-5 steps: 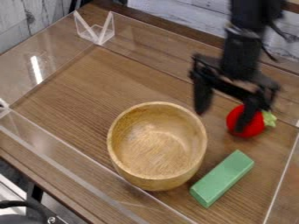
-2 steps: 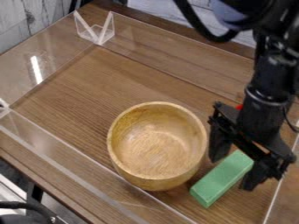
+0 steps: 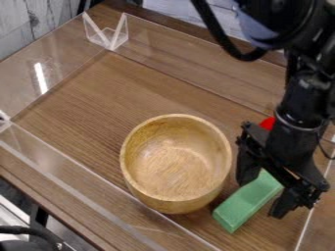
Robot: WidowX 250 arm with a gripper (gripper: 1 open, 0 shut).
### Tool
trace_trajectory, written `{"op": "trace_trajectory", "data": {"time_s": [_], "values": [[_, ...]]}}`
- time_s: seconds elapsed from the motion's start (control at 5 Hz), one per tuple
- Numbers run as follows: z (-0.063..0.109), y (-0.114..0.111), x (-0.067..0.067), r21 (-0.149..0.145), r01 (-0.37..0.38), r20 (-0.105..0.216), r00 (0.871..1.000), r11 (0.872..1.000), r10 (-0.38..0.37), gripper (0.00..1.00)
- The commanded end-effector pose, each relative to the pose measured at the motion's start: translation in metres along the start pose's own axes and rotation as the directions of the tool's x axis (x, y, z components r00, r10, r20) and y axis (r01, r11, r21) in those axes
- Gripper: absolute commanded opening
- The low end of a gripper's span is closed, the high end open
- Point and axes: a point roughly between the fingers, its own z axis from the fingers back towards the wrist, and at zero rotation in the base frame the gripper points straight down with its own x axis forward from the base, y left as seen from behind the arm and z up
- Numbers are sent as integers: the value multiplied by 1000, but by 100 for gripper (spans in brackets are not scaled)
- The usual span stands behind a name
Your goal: Put the green stick in the brown bowl
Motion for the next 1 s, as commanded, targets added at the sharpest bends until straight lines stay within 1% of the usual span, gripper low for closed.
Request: {"op": "trace_trajectory", "data": {"time_s": [0.0, 0.2, 0.4, 0.6, 0.8], "values": [[3, 1, 2, 3, -54, 55, 997, 999, 53, 100], [6, 1, 2, 2, -108, 104, 989, 994, 107, 100], [2, -7, 4, 6, -100, 144, 985, 995, 98, 100], [9, -9, 5, 6, -107, 194, 975, 994, 104, 100], [21, -15, 7, 3, -116, 217, 970, 993, 112, 100]]}}
